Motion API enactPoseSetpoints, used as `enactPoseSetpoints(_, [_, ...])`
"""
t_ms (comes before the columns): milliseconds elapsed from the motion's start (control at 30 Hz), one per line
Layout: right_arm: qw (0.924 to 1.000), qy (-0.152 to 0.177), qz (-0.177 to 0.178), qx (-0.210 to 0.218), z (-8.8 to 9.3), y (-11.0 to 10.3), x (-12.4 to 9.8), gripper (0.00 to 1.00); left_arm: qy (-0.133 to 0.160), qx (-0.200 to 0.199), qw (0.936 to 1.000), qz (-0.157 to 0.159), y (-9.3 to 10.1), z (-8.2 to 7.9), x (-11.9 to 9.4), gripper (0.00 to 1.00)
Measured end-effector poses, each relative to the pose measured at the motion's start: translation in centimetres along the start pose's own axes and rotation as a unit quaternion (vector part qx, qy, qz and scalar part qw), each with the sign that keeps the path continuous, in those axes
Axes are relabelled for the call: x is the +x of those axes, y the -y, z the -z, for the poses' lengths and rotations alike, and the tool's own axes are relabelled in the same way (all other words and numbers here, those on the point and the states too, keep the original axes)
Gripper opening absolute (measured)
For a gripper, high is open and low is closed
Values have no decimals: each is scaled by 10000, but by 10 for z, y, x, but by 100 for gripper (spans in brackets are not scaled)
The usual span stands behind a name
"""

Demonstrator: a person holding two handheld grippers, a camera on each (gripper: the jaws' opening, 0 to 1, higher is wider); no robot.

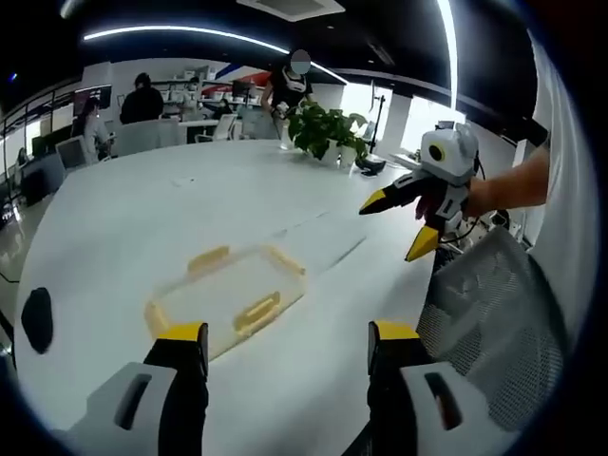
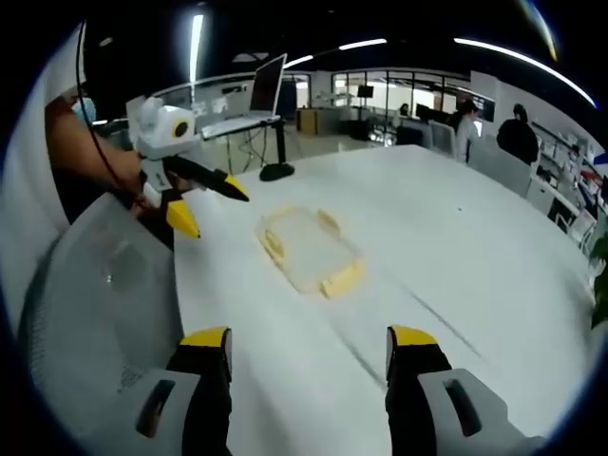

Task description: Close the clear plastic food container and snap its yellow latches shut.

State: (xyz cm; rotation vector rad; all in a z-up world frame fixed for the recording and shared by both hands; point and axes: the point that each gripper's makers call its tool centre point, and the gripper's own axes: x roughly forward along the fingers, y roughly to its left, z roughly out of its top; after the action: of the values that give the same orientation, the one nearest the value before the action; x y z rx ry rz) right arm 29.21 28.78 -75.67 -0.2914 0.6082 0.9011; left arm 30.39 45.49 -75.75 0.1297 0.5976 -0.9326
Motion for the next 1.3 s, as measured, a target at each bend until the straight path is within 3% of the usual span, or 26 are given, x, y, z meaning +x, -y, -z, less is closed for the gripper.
enactPoseSetpoints(367, [9996,-84,-174,-216,-6,7,14,63,-287,258,9992,52,-14,6,-1,66])
enactPoseSetpoints(1300, [9944,-316,-494,-880,-23,13,38,61,-579,743,9955,49,-44,1,3,66])
